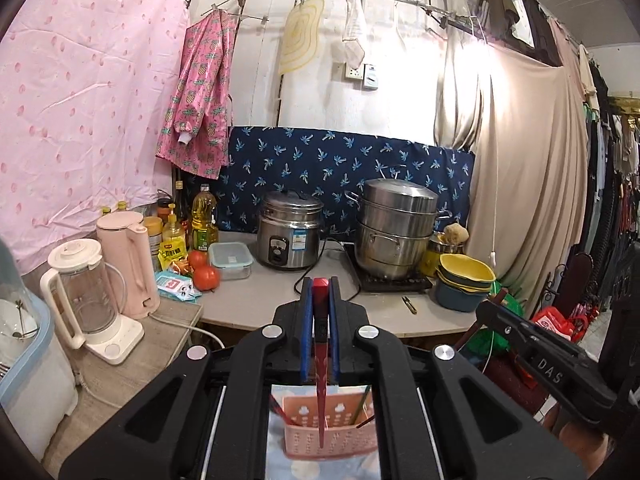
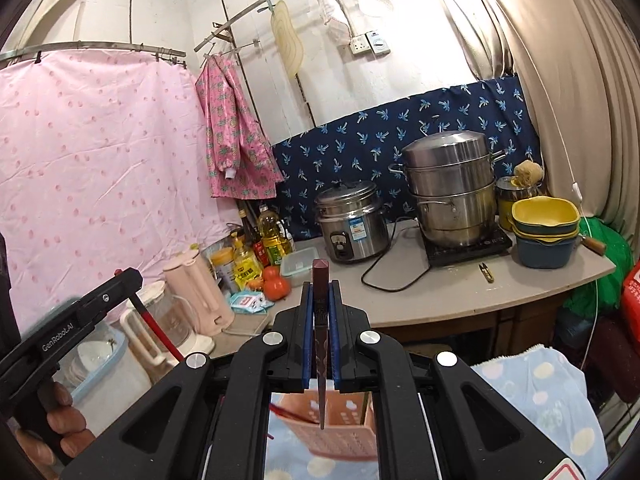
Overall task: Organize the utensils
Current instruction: 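Open both tools to drop the chopsticks into the pink holder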
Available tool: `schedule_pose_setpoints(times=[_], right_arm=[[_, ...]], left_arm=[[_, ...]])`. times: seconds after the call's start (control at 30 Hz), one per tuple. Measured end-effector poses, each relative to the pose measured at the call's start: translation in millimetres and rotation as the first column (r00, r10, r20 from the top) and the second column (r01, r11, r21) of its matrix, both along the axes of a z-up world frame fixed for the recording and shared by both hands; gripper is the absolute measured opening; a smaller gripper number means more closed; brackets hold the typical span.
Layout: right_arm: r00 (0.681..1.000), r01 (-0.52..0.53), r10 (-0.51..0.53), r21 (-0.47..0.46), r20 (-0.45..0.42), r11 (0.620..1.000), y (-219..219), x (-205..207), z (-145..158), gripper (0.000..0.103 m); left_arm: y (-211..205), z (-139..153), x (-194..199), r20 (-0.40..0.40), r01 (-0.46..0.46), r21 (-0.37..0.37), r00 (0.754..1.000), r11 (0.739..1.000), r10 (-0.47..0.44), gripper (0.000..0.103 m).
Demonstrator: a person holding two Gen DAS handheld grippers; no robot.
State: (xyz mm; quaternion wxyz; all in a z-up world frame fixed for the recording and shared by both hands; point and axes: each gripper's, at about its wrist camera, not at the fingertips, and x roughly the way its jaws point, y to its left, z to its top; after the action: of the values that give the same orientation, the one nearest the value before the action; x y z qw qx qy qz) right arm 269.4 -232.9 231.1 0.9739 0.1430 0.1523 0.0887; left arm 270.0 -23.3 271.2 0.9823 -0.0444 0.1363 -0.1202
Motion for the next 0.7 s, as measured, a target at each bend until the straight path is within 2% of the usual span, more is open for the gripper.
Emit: schedule_pose_setpoints(times=[0.1,0.2,0.4,0.57,0.6,0.67,0.7], right_arm=[[1.0,0.009,-0.009,0.006,-0.008,1.0,1,18,-11,0.007],[0.999,0.01,-0.009,0.018,-0.047,1.0,0,39,-35,0.007],[0.989,0.002,0.001,0.023,-0.147,1.0,3,59,-90,0.007],[0.978,0.018,-0.011,0.032,-0.208,0.999,-3,69,-119,0.007],[0.975,0.025,-0.016,0.037,-0.22,0.999,-5,69,-123,0.008],[0.975,0.049,-0.039,0.039,-0.22,0.998,-9,67,-127,0.017],[0.974,0.057,-0.047,0.039,-0.221,0.998,-10,65,-128,0.027]], left_arm=[[2,-8,19,0.013,-0.01,-0.019,1.0,1.0,0.01,0.007],[6,-25,38,0.009,-0.024,-0.039,1.0,0.999,0.024,0.007],[8,-76,72,-0.093,-0.045,-0.03,0.995,0.999,0.042,0.007],[5,-113,86,-0.161,-0.065,-0.003,0.985,0.998,0.064,0.007],[5,-116,87,-0.167,-0.072,0.007,0.983,0.997,0.073,0.007],[4,-122,87,-0.177,-0.086,0.012,0.98,0.996,0.087,0.01],[5,-124,86,-0.179,-0.091,0.011,0.98,0.996,0.091,0.017]])
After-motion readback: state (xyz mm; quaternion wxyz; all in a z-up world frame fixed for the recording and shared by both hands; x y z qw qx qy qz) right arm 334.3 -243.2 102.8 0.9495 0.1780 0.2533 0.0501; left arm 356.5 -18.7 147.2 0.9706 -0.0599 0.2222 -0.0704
